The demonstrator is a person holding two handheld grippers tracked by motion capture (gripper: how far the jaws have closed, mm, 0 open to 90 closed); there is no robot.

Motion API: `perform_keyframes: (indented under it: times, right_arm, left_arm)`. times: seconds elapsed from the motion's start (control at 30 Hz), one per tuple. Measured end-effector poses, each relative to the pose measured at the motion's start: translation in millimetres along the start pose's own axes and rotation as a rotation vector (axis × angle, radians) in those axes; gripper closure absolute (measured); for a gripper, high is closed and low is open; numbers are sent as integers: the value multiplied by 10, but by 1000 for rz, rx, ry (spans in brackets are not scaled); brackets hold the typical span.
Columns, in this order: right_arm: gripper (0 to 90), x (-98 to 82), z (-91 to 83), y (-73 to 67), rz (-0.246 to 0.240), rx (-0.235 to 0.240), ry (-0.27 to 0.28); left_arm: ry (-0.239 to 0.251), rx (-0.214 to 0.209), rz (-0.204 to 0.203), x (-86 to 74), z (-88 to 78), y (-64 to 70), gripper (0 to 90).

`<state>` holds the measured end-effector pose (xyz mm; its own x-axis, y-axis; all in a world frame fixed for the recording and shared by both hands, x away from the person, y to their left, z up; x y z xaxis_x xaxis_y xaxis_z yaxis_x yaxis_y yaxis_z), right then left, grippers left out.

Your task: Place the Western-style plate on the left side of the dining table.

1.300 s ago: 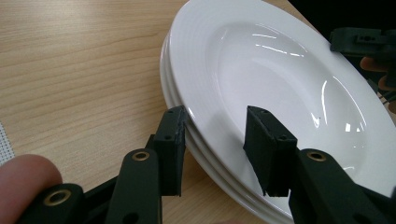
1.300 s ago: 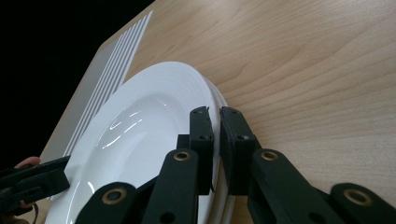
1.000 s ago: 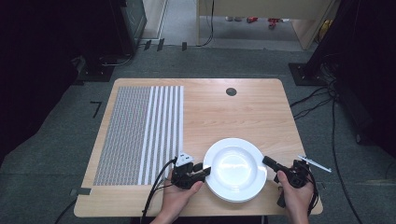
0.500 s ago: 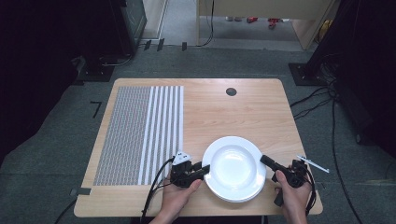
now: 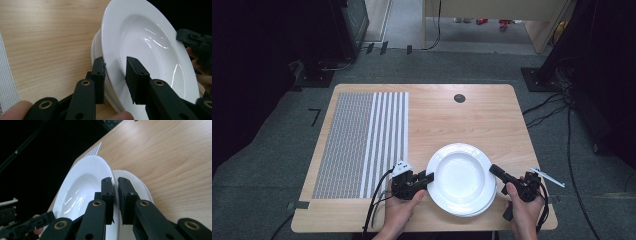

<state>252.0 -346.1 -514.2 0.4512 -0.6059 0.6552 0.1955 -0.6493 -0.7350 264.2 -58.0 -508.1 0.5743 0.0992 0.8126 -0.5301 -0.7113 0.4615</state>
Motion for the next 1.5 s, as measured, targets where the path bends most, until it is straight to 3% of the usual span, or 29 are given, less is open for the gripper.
perform_keyframes:
  times: [0.17, 0.8, 1.2, 1.5]
  right_arm:
    - [851, -5, 0, -74, 7, 12, 54]
    - [843, -70, 74, -222, 26, 11, 101]
    - [836, -54, 152, -353, 54, 26, 115]
    - [835, -79, 314, -470, 71, 35, 102]
  left_arm:
    - [13, -20, -27, 48, -25, -48, 728]
    - [47, -48, -88, 192, -115, -181, 770]
    - [64, -70, -123, 352, -229, -258, 796]
    - [90, -67, -150, 506, -348, -375, 804]
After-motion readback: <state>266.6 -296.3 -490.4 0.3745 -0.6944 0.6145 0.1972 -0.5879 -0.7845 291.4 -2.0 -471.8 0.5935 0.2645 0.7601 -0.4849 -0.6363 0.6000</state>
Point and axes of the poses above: each handheld gripper's, and its own axes: z roughly forward along the jaws, x roughly out of its top, y roughly to its right, the point moved 6 cm from there along z, roughly forward along the jaws, and after that the axes turned 10 degrees about y, right-handed, at the moved point
